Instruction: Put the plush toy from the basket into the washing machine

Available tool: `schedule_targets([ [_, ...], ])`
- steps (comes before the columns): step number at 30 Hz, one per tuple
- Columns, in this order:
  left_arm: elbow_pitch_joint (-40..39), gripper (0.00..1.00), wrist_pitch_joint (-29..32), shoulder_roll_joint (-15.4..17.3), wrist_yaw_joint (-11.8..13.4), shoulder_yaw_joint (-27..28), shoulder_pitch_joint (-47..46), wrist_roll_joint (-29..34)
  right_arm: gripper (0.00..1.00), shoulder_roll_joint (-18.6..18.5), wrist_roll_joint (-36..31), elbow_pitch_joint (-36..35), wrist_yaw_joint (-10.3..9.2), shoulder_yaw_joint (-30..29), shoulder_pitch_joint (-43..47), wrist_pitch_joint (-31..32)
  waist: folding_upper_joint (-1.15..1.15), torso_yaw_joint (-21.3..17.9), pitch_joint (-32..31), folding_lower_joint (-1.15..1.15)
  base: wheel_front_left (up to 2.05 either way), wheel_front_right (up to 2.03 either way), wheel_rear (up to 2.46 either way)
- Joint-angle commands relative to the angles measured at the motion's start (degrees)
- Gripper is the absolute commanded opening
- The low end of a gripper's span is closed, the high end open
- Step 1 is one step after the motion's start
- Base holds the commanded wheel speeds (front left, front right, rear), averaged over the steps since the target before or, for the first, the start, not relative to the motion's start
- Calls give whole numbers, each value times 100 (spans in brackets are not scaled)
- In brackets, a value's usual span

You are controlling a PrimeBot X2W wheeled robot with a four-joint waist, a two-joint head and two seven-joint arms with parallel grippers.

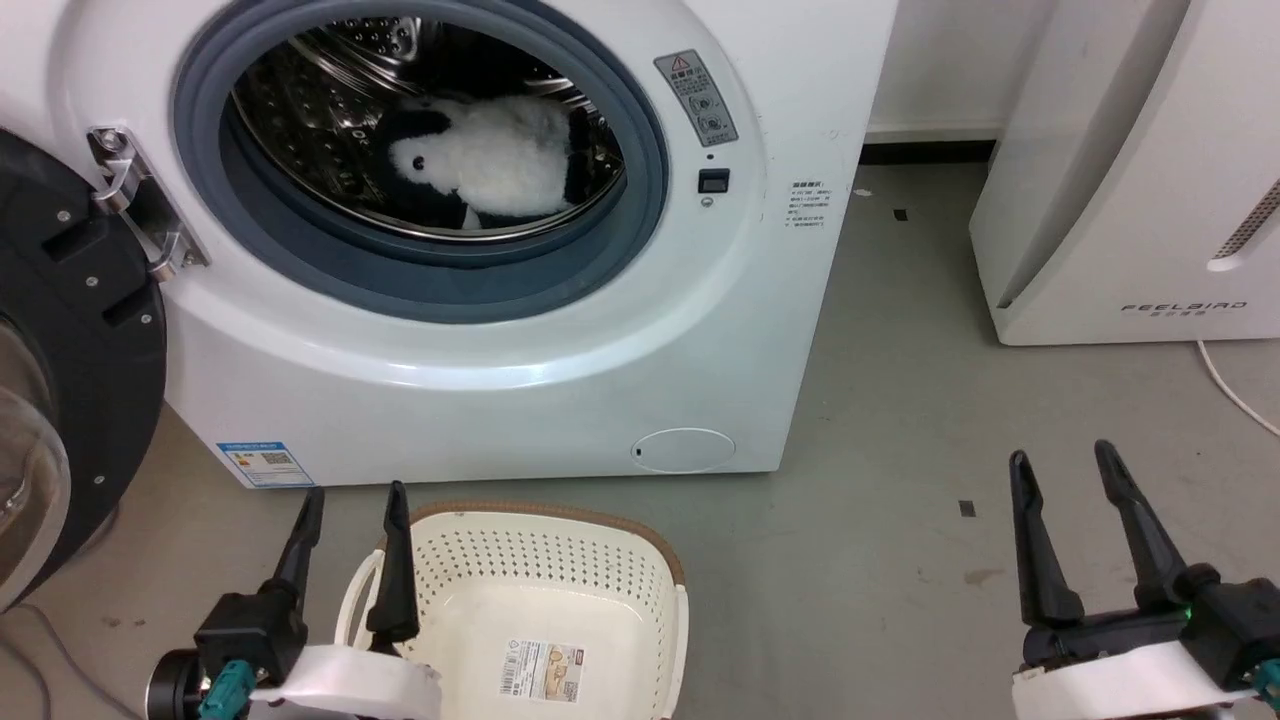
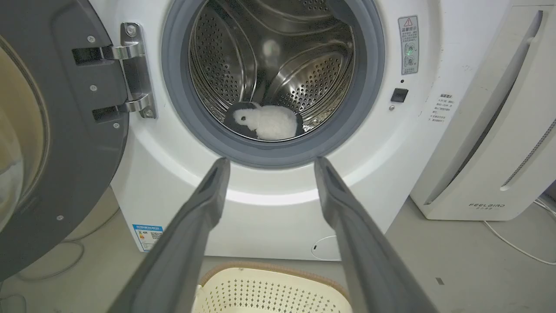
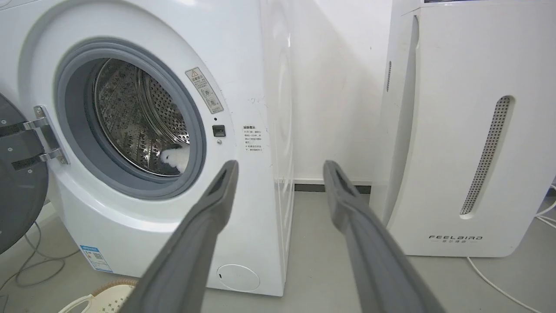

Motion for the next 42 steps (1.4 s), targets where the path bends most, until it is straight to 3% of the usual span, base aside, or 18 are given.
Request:
schedule_targets([
  [1,-33,100,-30,-11,1,-8,63,32,100,-1,13,25,-5,14,79,-26,0,8,-9,1,0,0,0],
  [12,25,100,-30,-98,-25,4,103,191,100,-1,35,116,-5,50,121,-26,0,94,-48,1,0,0,0],
  [13,25,0,1,-80,-16,-10,26,161,0,0,3,102,0,53,50,1,0,95,-49,1,0,0,0],
  [42,-117,0,316,-97,9,-14,42,350,0,0,-131,128,-1,90,19,310,0,103,-147,1,0,0,0],
])
